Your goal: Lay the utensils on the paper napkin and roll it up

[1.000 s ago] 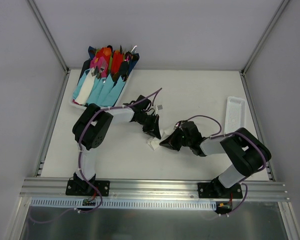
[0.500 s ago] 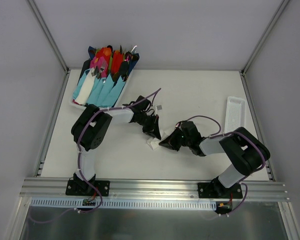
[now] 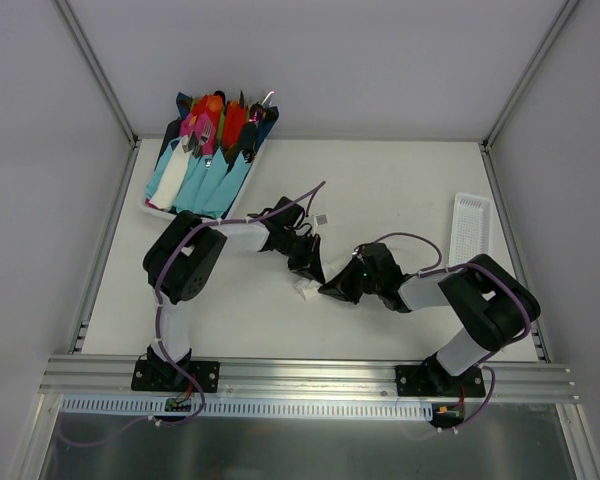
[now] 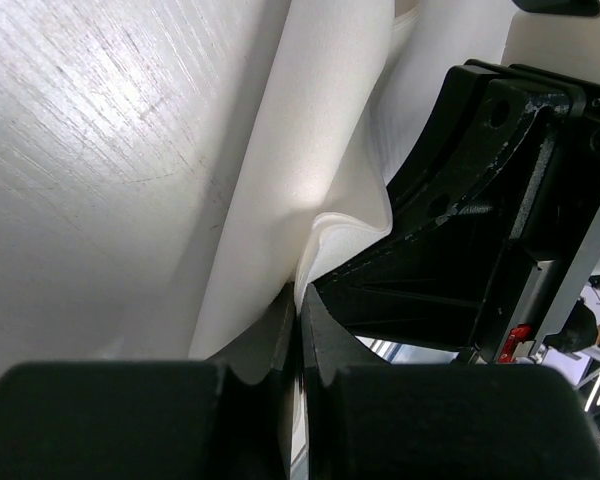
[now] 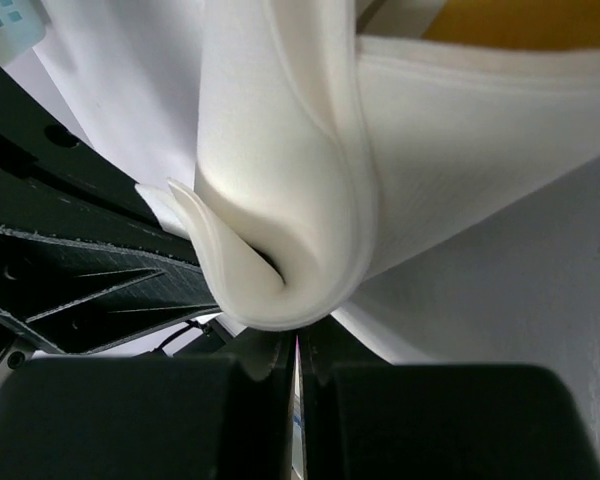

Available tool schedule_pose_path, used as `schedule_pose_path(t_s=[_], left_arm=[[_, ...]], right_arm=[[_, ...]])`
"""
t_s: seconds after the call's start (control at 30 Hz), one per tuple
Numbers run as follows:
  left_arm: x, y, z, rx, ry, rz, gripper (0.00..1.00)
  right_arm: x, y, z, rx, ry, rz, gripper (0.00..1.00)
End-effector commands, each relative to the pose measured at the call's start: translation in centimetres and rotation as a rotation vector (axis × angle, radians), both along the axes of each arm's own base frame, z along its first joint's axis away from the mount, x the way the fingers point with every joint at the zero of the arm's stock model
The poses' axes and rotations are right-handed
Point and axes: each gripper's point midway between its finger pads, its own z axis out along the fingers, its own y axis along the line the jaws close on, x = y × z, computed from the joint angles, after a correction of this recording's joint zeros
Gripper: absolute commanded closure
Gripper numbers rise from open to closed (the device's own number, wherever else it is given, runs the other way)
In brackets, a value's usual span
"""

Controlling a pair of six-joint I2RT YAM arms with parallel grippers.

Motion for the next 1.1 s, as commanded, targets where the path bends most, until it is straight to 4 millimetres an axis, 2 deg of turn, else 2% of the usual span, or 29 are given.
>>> schedule_pose_path(t_s=[0.0, 0.2, 0.33, 0.37, 0.43, 0.47, 0.57, 0.6, 0.73, 0.8, 0.83, 0.87, 1.07], left_arm=[[-3.0, -0.4, -0.3, 0.013, 0.070, -0.048, 1.00], [-3.4, 0.1, -2.7, 0.060, 0.101, -0.039, 1.00], [-3.4, 0.6, -4.3, 0.098, 0.128, -0.025, 1.00], [-3.5, 0.9, -4.6, 0.108, 0.129, -0.022, 1.00], [-3.5, 1.4, -5.4, 0.146, 0.125, -0.015, 1.00], [-3.4, 1.5, -5.7, 0.158, 0.117, -0.020, 1.00], [-3.4, 2.1, -6.4, 0.196, 0.116, -0.018, 1.00], [-3.5, 2.2, -6.5, 0.207, 0.118, -0.018, 1.00], [-3.2, 2.5, -6.7, 0.234, 0.105, -0.024, 1.00], [-3.3, 2.6, -6.8, 0.243, 0.097, -0.025, 1.00], [-3.2, 2.6, -6.7, 0.243, 0.095, -0.025, 1.00], [-3.2, 2.5, -6.7, 0.242, 0.090, -0.028, 0.99], [-3.2, 2.5, -6.5, 0.243, 0.081, -0.034, 0.71]], right_arm=[[-0.4, -1.5, -2.5, -0.115, 0.039, -0.034, 1.00], [-0.4, -1.4, -2.4, -0.114, 0.036, -0.029, 1.00], [-0.4, -1.1, -1.2, -0.102, 0.006, 0.001, 1.00], [-0.1, -0.9, -0.1, -0.093, -0.030, 0.015, 1.00], [-0.3, -1.1, 0.9, -0.101, -0.046, 0.031, 1.00], [-0.1, -0.9, 2.6, -0.077, -0.089, 0.036, 0.99], [0.1, -0.8, 5.7, -0.040, -0.169, 0.060, 0.96], [0.8, -0.9, 8.1, 0.000, -0.230, 0.048, 0.95], [2.4, -3.2, 11.4, 0.009, -0.290, -0.027, 0.91], [3.8, -4.5, 12.1, -0.004, -0.302, -0.073, 0.91], [3.8, -5.0, 11.3, -0.036, -0.266, -0.075, 0.91], [4.5, -5.2, 11.7, -0.051, -0.278, -0.070, 0.92], [6.5, -5.2, 9.9, -0.088, -0.211, -0.074, 0.95]])
